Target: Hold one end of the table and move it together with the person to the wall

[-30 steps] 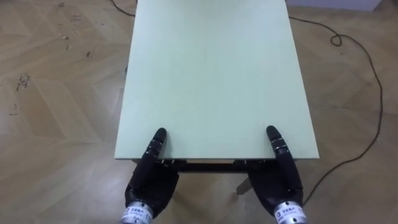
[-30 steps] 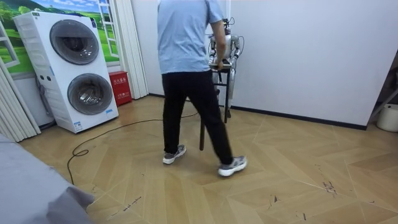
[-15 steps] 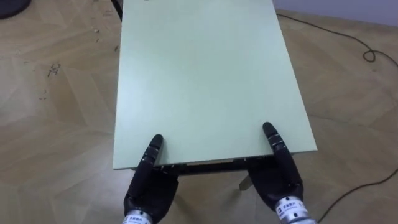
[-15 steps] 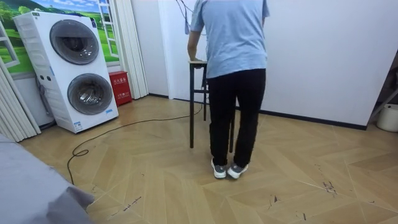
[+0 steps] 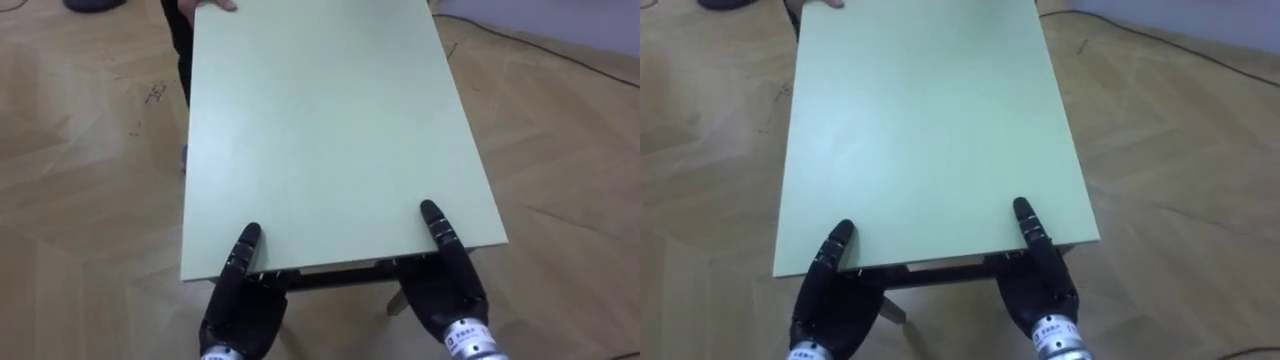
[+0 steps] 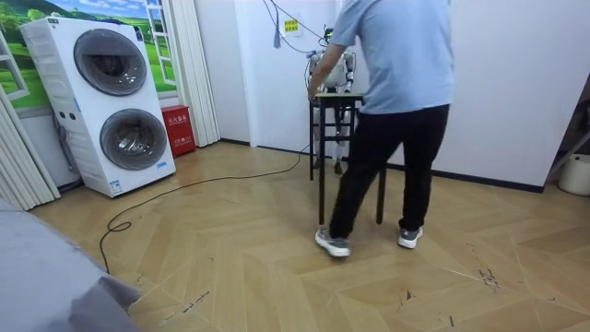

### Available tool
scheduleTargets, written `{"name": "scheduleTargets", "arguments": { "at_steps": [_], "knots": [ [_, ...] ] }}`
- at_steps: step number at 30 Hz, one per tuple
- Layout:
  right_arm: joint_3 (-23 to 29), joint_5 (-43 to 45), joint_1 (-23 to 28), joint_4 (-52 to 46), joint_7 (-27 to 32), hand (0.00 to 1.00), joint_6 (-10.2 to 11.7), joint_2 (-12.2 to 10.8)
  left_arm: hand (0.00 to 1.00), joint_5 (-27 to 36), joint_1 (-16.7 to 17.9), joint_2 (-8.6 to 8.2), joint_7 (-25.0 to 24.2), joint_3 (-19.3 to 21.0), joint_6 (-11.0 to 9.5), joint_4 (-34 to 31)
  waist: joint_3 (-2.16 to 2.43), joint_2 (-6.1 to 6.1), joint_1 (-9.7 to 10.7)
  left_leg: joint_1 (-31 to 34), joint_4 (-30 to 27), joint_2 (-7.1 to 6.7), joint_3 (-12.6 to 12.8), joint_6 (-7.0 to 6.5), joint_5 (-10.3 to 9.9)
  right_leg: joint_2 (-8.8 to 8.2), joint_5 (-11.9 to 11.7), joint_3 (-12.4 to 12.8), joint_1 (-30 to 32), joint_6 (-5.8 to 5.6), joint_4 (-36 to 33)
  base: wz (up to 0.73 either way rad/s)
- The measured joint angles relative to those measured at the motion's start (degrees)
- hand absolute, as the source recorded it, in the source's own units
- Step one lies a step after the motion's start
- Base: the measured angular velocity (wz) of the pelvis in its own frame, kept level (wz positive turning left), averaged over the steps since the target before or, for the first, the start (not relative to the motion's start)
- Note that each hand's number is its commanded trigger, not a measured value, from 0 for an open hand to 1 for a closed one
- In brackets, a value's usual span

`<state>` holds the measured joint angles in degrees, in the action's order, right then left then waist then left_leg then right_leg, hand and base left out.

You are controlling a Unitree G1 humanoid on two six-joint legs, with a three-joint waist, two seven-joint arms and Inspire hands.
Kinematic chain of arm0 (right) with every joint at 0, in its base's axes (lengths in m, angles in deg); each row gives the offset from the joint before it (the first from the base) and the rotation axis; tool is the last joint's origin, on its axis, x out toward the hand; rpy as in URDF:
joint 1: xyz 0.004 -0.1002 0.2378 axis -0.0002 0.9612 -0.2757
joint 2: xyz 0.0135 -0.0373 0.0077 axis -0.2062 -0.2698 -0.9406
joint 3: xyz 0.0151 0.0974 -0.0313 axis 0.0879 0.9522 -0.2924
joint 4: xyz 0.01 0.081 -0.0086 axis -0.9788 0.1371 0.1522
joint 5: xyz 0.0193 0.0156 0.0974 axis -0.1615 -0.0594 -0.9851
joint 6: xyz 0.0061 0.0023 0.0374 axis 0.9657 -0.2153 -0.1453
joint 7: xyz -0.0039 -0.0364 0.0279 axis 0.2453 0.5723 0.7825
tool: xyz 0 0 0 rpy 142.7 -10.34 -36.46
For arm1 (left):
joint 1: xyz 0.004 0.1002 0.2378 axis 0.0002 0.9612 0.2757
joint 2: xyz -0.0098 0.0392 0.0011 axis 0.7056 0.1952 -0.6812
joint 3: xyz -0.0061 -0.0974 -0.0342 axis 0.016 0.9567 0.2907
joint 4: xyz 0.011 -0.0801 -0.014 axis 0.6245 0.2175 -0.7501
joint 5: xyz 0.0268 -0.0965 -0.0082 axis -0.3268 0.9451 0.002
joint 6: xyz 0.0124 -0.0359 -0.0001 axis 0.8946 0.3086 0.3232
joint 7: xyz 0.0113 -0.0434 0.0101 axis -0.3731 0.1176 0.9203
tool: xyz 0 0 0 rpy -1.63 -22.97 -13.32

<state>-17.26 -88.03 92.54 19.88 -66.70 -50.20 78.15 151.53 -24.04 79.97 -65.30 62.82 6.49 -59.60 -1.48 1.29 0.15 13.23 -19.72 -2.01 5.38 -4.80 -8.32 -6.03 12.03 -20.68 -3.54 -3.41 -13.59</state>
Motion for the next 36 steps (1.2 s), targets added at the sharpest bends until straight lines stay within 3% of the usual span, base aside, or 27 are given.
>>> {"name": "scheduleTargets", "arguments": {
  "at_steps": [2,4,9,12,17,18,19,20,21,22,23,24,25,26,28,29,30,32,34,36],
  "knots": [
    [0.1,0.1,0.2,0.0,0.0,1.00,0.0,-0.1,1.00,-0.1,0.0,0.01,0.0,-0.1,0.0,0.1,-0.01,0.00,0.0,0.0,0.2,-0.78,-1.3,-0.42,0.4,-0.81,0.8,0.2,0.6,-0.21,-2.3,0.41],
    [0.3,0.1,0.5,0.0,0.0,1.00,0.1,-0.1,1.00,-0.3,0.0,-0.19,0.0,-0.4,-0.1,0.1,-0.04,0.03,0.6,0.0,0.1,-2.60,-4.6,-0.96,0.9,-1.83,2.0,1.0,1.4,-0.02,-5.5,0.65],
    [0.3,0.1,1.0,-0.1,0.0,1.00,0.1,-1.1,1.00,-0.6,-0.1,-0.07,0.0,-0.5,-0.8,0.1,-0.15,-0.24,1.6,0.2,1.0,-5.46,-9.4,-1.29,2.3,-1.69,3.1,6.6,1.1,0.22,-5.8,0.59],
    [0.4,0.0,1.0,-0.4,0.0,1.00,0.1,-1.2,1.00,-0.9,-0.4,0.17,0.0,-0.1,-0.8,-0.1,-0.31,-0.76,1.6,0.6,2.0,-6.87,-11.6,-0.97,3.6,-0.95,3.1,8.4,-0.1,0.35,-3.6,0.46],
    [0.3,-0.4,1.0,-0.7,0.1,1.00,0.1,-1.4,1.00,-0.9,-0.6,0.72,0.0,0.0,-0.5,-0.6,-0.47,-1.56,1.0,1.3,2.0,-6.94,-16.1,0.32,4.6,0.96,2.9,9.8,-0.4,0.61,-3.4,0.47],
    [0.4,-0.6,1.3,-0.7,0.1,1.00,0.2,-1.5,1.00,-0.9,-0.9,0.71,0.1,0.0,-0.5,-0.6,-0.53,-1.44,1.2,1.3,2.2,-6.66,-18.6,0.98,5.2,3.10,3.7,12.8,0.2,1.94,-2.9,0.60],
    [0.3,-0.8,1.2,-0.7,0.1,1.00,0.2,-1.6,1.00,-0.9,-1.2,0.84,0.2,-0.3,-0.4,-0.6,-0.53,-1.51,1.2,1.3,3.2,-6.64,-20.7,1.78,6.2,5.73,3.8,17.3,2.4,4.40,0.2,0.63],
    [0.4,-0.9,1.2,-0.8,0.1,1.00,0.2,-1.6,1.00,-0.8,-1.4,0.86,0.2,-0.4,-0.4,-0.6,-0.55,-1.52,1.3,1.3,3.8,-6.82,-21.5,2.13,6.8,6.57,2.7,18.8,3.9,5.62,1.7,0.90],
    [0.3,-1.4,1.5,-1.0,0.0,1.00,0.9,-1.1,1.00,-0.7,-1.5,0.90,0.3,-0.5,-0.2,-0.4,-0.43,-0.97,2.4,1.7,4.8,-6.96,-20.6,2.44,8.0,6.58,1.4,15.8,4.6,7.47,0.9,1.02],
    [0.2,-1.6,1.3,-1.1,0.0,1.00,1.2,-1.0,1.00,-1.0,-1.5,0.41,0.3,-0.6,-0.2,-0.4,-0.48,-0.83,3.0,3.0,3.1,-4.72,-11.7,2.43,7.1,5.74,1.3,10.8,4.9,7.91,1.1,1.04],
    [0.1,-1.7,1.3,-1.1,-0.2,1.00,1.4,-0.9,1.00,-0.9,-1.6,0.41,0.2,-0.7,-0.2,-0.4,-0.51,-0.91,2.9,4.0,-2.7,-1.49,-3.4,3.20,3.0,5.54,1.1,7.0,5.0,8.21,1.1,0.60],
    [0.0,-1.7,1.1,-1.1,-0.2,1.00,1.4,-0.9,1.00,-0.9,-1.6,0.54,0.2,-0.6,-0.2,-0.4,-0.50,-0.86,2.9,4.3,-5.7,0.15,-0.8,3.67,1.0,5.56,1.0,5.1,4.8,8.35,1.0,0.56],
    [0.0,-1.7,0.9,-1.1,-0.2,1.00,1.4,-0.8,1.00,-0.9,-1.6,0.64,0.2,-0.6,0.0,-0.4,-0.49,-0.75,3.4,4.1,-10.0,3.50,2.5,4.61,-2.0,5.62,1.0,1.6,4.5,8.49,1.0,0.58],
    [0.1,-1.7,0.8,-1.1,-0.2,1.00,1.4,-0.6,1.00,-0.9,-1.6,0.52,0.2,-0.6,0.2,-0.4,-0.48,-0.68,3.9,3.5,-11.0,4.97,3.4,5.19,-3.1,5.63,1.0,-0.2,4.4,8.50,0.9,0.87],
    [1.0,-1.6,0.8,-1.4,-0.2,1.00,1.3,-0.4,1.00,-0.9,-2.0,-0.08,0.2,-0.6,0.9,-0.3,-0.57,0.31,4.9,0.1,-10.1,9.64,5.6,7.02,-6.0,5.79,1.0,-3.8,4.8,8.49,-0.2,0.85],
    [1.2,-1.4,0.8,-1.7,-0.2,1.00,1.2,-0.3,1.00,-0.9,-2.2,-0.08,0.2,-0.6,1.0,-0.4,-0.55,0.51,5.2,-0.3,-9.2,9.89,5.6,7.19,-6.2,5.67,1.0,-4.6,5.0,8.48,-0.2,0.74],
    [1.7,-1.2,0.7,-2.1,-0.2,1.00,1.0,-0.2,1.00,-0.9,-2.8,-0.09,0.2,-0.6,1.3,-0.4,-0.65,0.95,5.8,-0.6,-6.2,9.13,5.7,7.08,-6.2,5.28,1.1,-6.1,5.4,8.20,-0.5,0.82],
    [2.4,-1.2,0.8,-2.1,-0.2,1.00,0.6,-0.6,1.00,-1.0,-3.7,-0.29,0.2,-0.6,1.4,0.0,-0.61,0.99,6.4,-1.2,-2.6,7.59,6.2,5.64,-5.1,3.92,1.5,-5.7,6.0,7.26,-1.7,0.76],
    [2.4,-1.4,0.8,-2.2,-0.2,1.00,0.5,0.0,1.00,-1.1,-3.8,-0.24,0.3,-0.6,1.5,0.2,-0.58,1.11,5.5,-2.4,0.2,5.61,6.8,4.38,-3.6,2.30,1.6,-3.4,6.1,5.83,-2.3,0.29],
    [2.2,-1.4,0.8,-2.2,-0.1,1.00,0.5,0.0,1.00,-1.0,-3.8,-0.08,0.3,-0.5,1.3,0.2,-0.52,1.27,4.6,-2.6,1.4,4.29,6.8,3.52,-2.9,1.01,1.9,-3.4,6.8,4.97,-3.1,0.10]
  ]
}}
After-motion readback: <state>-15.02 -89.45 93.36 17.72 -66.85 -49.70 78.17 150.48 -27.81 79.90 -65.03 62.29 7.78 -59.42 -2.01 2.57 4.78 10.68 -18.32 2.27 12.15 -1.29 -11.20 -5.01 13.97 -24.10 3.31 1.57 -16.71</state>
